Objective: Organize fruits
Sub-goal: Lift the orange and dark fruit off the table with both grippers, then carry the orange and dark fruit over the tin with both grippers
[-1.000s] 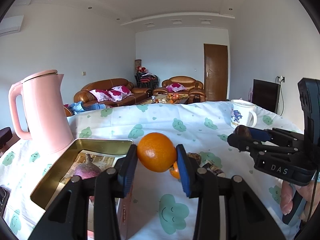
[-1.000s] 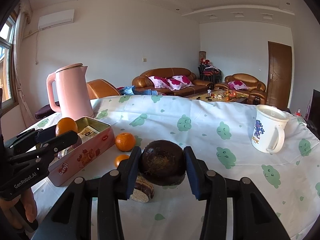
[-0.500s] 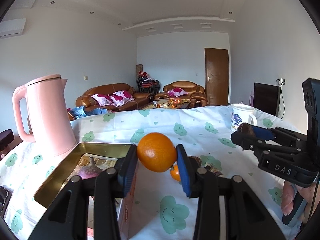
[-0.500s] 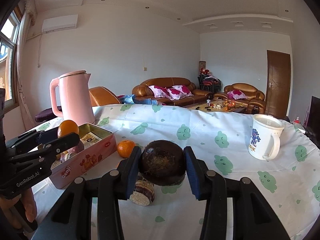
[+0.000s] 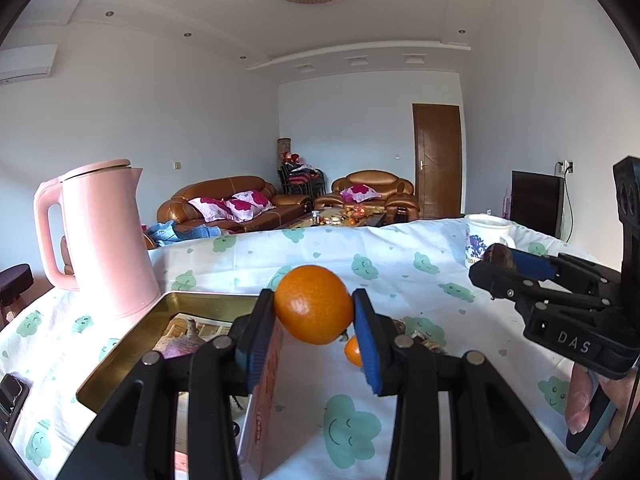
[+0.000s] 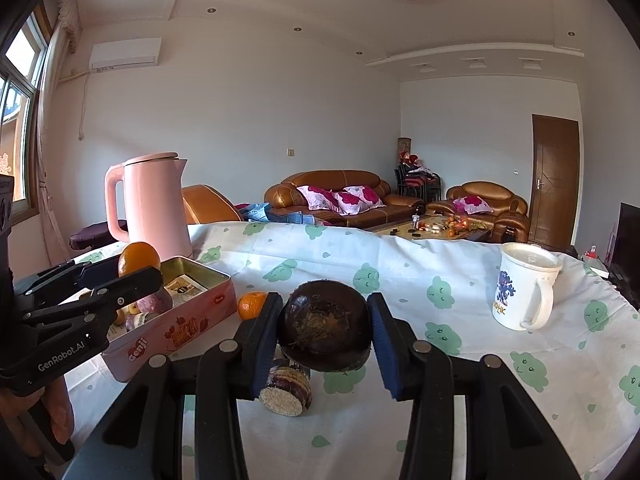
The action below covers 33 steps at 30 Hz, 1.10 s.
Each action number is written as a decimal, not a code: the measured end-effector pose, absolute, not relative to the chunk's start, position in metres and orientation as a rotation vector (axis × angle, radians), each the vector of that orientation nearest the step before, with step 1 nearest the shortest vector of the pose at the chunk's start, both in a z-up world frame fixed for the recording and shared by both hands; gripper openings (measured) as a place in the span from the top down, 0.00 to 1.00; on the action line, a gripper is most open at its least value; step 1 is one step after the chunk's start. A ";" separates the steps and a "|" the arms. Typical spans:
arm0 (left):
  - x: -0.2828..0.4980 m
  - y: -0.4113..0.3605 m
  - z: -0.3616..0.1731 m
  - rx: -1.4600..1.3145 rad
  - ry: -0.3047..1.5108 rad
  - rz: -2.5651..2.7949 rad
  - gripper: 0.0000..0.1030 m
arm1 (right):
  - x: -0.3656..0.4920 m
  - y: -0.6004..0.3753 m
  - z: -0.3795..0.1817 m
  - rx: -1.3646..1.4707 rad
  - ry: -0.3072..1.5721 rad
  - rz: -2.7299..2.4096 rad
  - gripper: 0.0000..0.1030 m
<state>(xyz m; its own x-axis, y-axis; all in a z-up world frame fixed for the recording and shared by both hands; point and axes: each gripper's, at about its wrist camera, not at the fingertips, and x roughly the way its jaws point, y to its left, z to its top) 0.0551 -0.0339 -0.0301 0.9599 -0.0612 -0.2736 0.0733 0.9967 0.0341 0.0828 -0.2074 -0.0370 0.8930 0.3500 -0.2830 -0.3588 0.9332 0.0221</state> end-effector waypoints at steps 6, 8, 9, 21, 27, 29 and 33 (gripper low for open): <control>0.055 -0.033 -0.030 0.045 0.277 -0.069 0.61 | 0.082 -0.207 -0.037 -0.033 0.284 0.373 0.56; 0.055 -0.033 -0.030 0.044 0.277 -0.069 0.61 | 0.082 -0.207 -0.037 -0.033 0.284 0.375 0.56; 0.055 -0.033 -0.030 0.044 0.278 -0.069 0.61 | 0.082 -0.207 -0.037 -0.033 0.284 0.375 0.56; 0.052 -0.034 -0.030 0.044 0.276 -0.071 0.61 | 0.077 -0.192 -0.036 -0.057 0.279 0.393 0.56; 0.052 -0.030 -0.030 0.039 0.289 -0.065 0.61 | 0.078 -0.176 -0.033 -0.080 0.283 0.414 0.56; 0.051 -0.028 -0.030 0.035 0.289 -0.062 0.61 | 0.078 -0.172 -0.032 -0.084 0.284 0.421 0.56; 0.051 -0.021 -0.028 0.032 0.292 -0.056 0.61 | 0.079 -0.165 -0.029 -0.085 0.288 0.438 0.56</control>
